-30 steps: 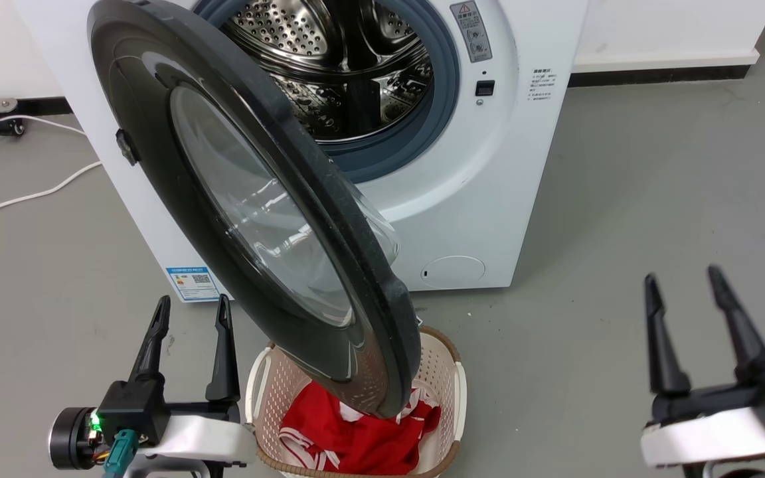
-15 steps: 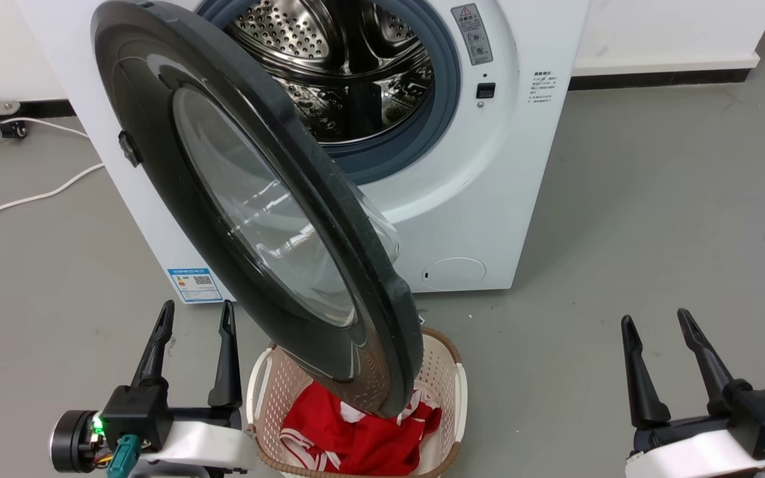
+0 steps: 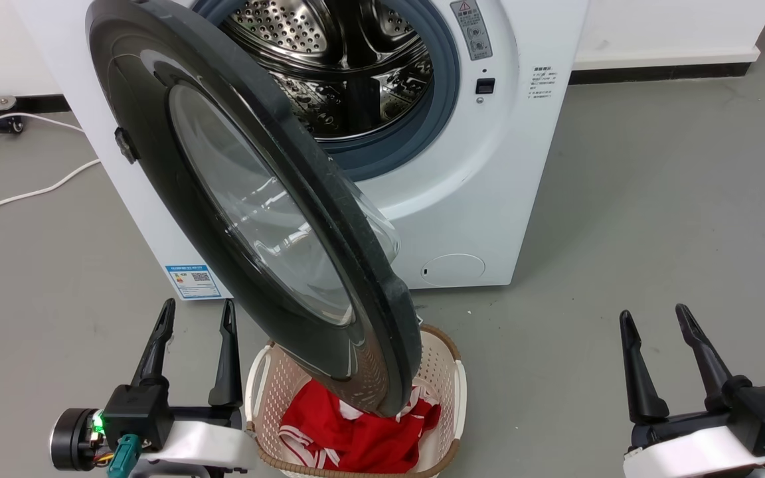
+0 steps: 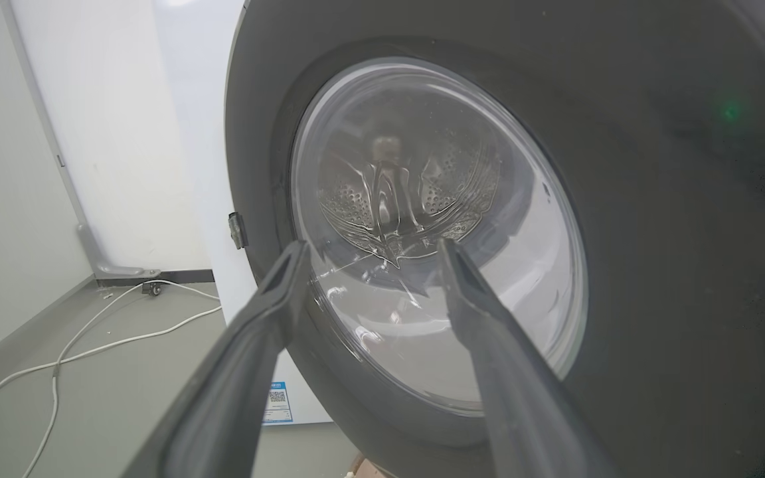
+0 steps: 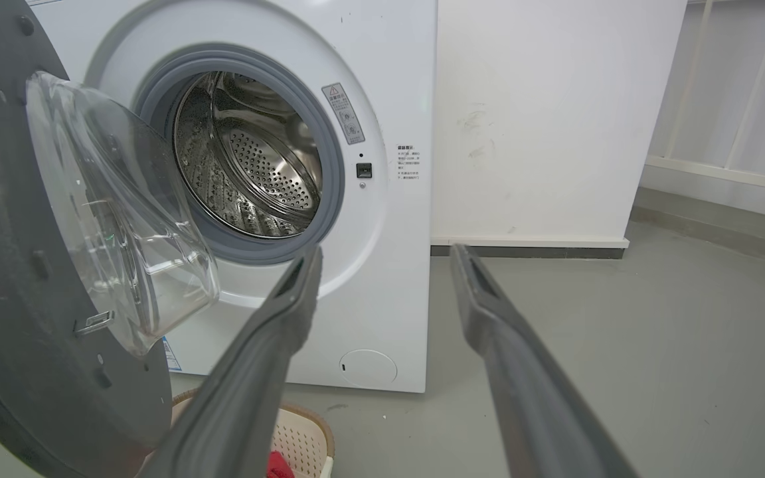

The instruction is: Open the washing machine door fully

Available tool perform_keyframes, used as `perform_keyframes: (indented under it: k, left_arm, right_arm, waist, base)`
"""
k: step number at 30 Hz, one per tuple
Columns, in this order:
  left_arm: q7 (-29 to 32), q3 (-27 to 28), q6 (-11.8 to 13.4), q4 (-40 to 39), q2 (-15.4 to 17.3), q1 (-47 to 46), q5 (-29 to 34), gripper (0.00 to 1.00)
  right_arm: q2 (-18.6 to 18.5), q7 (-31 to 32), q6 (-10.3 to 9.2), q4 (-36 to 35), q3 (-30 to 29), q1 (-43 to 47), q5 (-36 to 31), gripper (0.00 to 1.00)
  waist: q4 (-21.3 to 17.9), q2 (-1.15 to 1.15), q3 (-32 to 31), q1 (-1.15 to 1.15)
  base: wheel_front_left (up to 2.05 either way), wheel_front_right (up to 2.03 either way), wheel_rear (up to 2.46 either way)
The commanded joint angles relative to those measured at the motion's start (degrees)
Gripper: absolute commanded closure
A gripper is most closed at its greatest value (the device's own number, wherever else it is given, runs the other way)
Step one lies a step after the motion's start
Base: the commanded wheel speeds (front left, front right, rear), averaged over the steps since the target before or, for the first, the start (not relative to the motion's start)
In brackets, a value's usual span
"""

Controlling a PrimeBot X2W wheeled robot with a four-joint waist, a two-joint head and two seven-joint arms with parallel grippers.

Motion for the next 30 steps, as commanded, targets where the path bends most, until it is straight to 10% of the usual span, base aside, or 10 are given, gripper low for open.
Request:
perform_keyframes:
  k: [1, 2, 3, 4, 30]
  left_arm:
    - [-0.14, 0.08, -0.05, -0.17, 0.07, -0.66, 0.42, 0.00]
    - [-0.14, 0.11, -0.01, -0.32, 0.07, -0.75, 0.32, 0.00]
    - [-0.14, 0.13, -0.07, -0.48, 0.08, -0.84, 0.19, 0.70]
    - [-0.14, 0.09, -0.18, -0.48, 0.07, -0.78, 0.07, 1.00]
    - [-0.13, -5.11, -1.16, -26.29, -0.04, -13.16, 1.34, 1.00]
  right_arm:
    - [0.22, -0.49, -0.04, 0.06, 0.09, -0.75, 0.19, 0.00]
    - [0.22, -0.45, -0.04, 0.06, 0.12, -0.77, 0.26, 0.00]
    - [0.22, -0.50, -0.04, 0.09, 0.12, -0.79, 0.35, 0.00]
    - [0.22, -0.56, -0.04, 0.10, 0.16, -0.83, 0.39, 0.00]
    - [0.22, -0.38, -0.04, -0.01, -0.39, -1.68, 1.90, 0.00]
  waist:
    - [0.01, 0.00, 0.01, 0.00]
    - [0.02, 0.00, 0.03, 0.00]
    - [0.02, 0.00, 0.06, 0.00]
    - [0.01, 0.00, 0.11, 0.00]
    - [0.39, 0.00, 0.69, 0.00]
  base:
    - [0.00, 0.00, 0.00]
    - [0.00, 0.00, 0.00]
    - [0.00, 0.00, 0.00]
    - [0.00, 0.00, 0.00]
    - [0.00, 0.00, 0.00]
